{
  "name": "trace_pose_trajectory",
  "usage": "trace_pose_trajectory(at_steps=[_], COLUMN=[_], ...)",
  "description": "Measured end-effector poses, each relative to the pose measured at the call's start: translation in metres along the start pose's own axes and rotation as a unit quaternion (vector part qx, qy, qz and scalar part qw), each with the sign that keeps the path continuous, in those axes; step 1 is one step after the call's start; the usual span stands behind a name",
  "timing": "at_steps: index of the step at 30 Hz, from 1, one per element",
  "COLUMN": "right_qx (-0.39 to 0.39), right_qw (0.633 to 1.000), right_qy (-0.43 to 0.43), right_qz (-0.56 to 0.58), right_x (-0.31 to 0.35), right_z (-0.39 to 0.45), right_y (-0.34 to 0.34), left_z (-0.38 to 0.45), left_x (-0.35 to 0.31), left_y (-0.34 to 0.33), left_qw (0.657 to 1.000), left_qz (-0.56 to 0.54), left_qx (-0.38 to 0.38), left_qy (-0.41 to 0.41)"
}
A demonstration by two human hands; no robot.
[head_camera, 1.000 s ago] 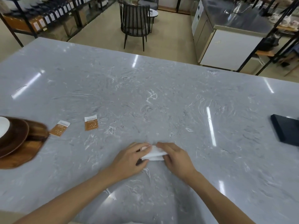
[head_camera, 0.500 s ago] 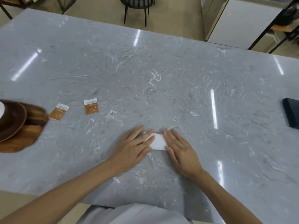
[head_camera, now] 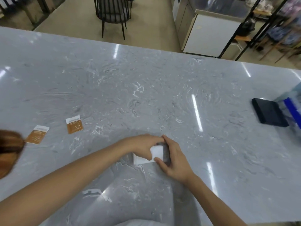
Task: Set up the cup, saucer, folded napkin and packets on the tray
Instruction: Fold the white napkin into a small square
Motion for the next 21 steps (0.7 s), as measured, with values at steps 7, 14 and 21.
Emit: trace_pose_trajectory(at_steps=[7,14,21], right_qx=[-0.072,-0.069,-0.033], right_qw=[0.971,0.894,0.827], right_qy=[-0.117,-0.113,-0.122], right_qz=[0.196,0.429,0.548], right_x=[0.038,0.108,0.154], right_z=[0.006,0.011,0.014], right_y=[-0.008,-0.019,-0.021], left_z=[-0.037,-0.112,-0.180], left_x=[0.015,0.033,0.043], left_y=[0.013,0.035,0.005], left_qw=[0.964,0.816,0.715], left_qz=[-0.212,-0.475,-0.576], left_qx=[-0.154,-0.321,-0.389], left_qy=[-0.043,-0.071,-0.077])
Point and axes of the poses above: each hand's wrist, its own z-axis towards the middle knuckle, its own y-axis out of the back of the hand, x = y × z, the point moved 4 cm from there along z, towards the middle knuckle, and after that the axes turned 6 degrees about x, right-handed, at the moved point
